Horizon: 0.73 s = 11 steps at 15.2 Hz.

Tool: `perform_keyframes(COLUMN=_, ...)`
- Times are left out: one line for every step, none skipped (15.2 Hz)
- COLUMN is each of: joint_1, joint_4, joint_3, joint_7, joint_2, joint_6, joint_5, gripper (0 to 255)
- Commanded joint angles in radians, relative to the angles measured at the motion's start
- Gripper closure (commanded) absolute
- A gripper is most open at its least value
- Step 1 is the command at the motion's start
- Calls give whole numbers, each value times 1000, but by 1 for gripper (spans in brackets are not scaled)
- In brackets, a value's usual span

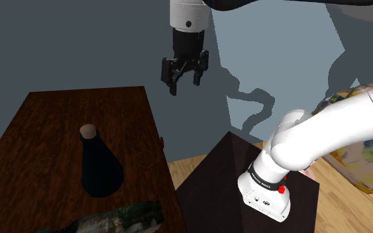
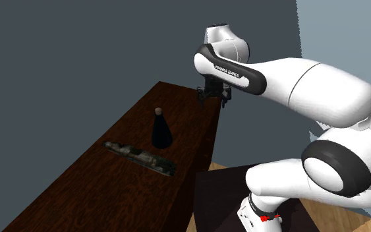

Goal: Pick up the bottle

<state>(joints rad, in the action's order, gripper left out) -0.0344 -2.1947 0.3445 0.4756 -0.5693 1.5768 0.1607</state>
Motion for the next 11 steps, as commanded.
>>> perform_keyframes(joint_1=1, joint_4=33, joint_3=44, joint_7=60, joint_2=53, joint_6=19, joint_5=7, gripper=0)
perform_keyframes(joint_1=2, joint_4=55, joint_3=68, joint_7=91, joint_2=83, joint_6=27, joint_5=8, gripper=0)
perform_keyframes(joint_1=3, joint_4=78, joint_3=92, joint_7=123, joint_2=114, joint_6=34, joint_5=8, gripper=0)
perform_keyframes(joint_1=5, joint_4=102, joint_3=116, joint_7=156, joint_2=147, joint_6=41, joint_5=6, gripper=0)
perform_keyframes(joint_1=6, joint_4=127, joint_3=139, joint_7=189, joint_2=181, joint_6=48, joint_5=1, gripper=0)
perform_keyframes(joint_1=8, joint_4=154, joint_3=163, joint_7=223, joint_2=216, joint_6=54, joint_5=-5, gripper=0)
perform_keyframes(joint_1=9, joint_4=182, joint_3=187, joint_7=258, joint_2=253, joint_6=60, joint_5=-14, gripper=0)
perform_keyframes(joint_1=10, joint_4=212, joint_3=210, joint_7=294, joint_2=292, joint_6=64, joint_5=-25, gripper=0)
perform_keyframes(joint_1=10, joint_4=243, joint_3=233, joint_7=331, joint_2=332, joint_6=68, joint_5=-39, gripper=0)
perform_keyframes(joint_1=9, joint_4=276, joint_3=255, joint_7=368, joint_2=374, joint_6=71, joint_5=-56, gripper=0)
perform_keyframes(joint_1=7, joint_4=310, joint_3=277, joint_7=407, joint_2=419, joint_6=73, joint_5=-75, gripper=0)
